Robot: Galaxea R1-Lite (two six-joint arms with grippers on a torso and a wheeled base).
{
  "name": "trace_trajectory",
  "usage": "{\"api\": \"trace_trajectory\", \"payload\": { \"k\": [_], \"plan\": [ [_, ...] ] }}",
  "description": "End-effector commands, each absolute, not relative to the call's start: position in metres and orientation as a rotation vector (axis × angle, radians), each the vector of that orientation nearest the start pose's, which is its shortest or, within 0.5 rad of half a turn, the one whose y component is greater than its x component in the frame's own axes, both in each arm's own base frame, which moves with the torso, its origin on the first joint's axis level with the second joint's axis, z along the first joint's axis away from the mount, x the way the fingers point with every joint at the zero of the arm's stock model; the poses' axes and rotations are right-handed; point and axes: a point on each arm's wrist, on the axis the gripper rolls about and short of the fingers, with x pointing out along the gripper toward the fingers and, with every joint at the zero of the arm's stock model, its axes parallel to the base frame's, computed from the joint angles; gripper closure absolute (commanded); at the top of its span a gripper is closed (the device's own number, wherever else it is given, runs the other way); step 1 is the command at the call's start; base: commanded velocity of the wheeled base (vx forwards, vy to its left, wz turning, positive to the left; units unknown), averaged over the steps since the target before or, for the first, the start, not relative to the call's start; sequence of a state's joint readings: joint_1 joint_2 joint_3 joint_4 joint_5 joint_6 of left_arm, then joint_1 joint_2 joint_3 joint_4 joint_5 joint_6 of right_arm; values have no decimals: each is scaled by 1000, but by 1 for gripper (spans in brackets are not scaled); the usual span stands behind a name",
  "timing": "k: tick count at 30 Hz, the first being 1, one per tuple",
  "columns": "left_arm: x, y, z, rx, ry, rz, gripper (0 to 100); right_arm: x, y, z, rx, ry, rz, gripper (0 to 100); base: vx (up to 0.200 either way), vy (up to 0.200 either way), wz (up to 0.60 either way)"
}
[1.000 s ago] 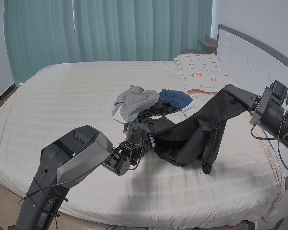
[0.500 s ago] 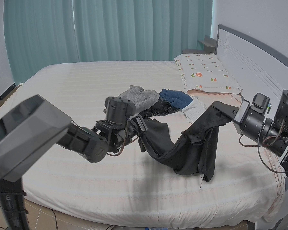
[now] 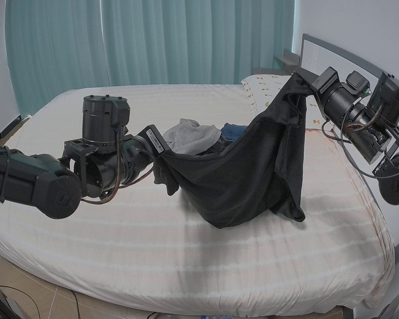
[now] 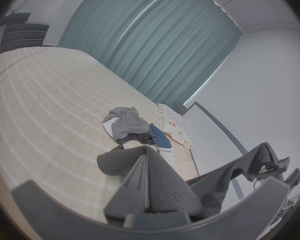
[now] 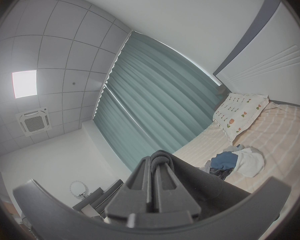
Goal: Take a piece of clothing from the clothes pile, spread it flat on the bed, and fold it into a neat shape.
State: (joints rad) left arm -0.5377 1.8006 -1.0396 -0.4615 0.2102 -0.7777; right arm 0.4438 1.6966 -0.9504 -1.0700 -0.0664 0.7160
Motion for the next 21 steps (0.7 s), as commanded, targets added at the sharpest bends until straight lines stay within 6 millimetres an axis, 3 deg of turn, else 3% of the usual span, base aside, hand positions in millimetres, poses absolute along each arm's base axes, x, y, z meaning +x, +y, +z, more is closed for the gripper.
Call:
{"api": "trace_trajectory", "payload": {
  "k": [1, 6, 11, 13, 21],
  "plan": [
    [263, -144, 172, -707, 477, -203, 100, 294, 124, 182, 719, 48, 375, 100, 0, 0, 0],
    [260, -141, 145, -750, 459, -214, 100, 309, 120, 145, 742, 86, 350, 100, 0, 0, 0],
    [255, -139, 133, -800, 436, -246, 100, 308, 121, 118, 737, 126, 337, 100, 0, 0, 0],
    [253, -139, 132, -799, 440, -243, 100, 307, 121, 114, 736, 133, 337, 100, 0, 0, 0],
    [245, -134, 119, -807, 492, -213, 100, 306, 121, 101, 736, 154, 325, 100, -200, 0, 0]
  ]
}}
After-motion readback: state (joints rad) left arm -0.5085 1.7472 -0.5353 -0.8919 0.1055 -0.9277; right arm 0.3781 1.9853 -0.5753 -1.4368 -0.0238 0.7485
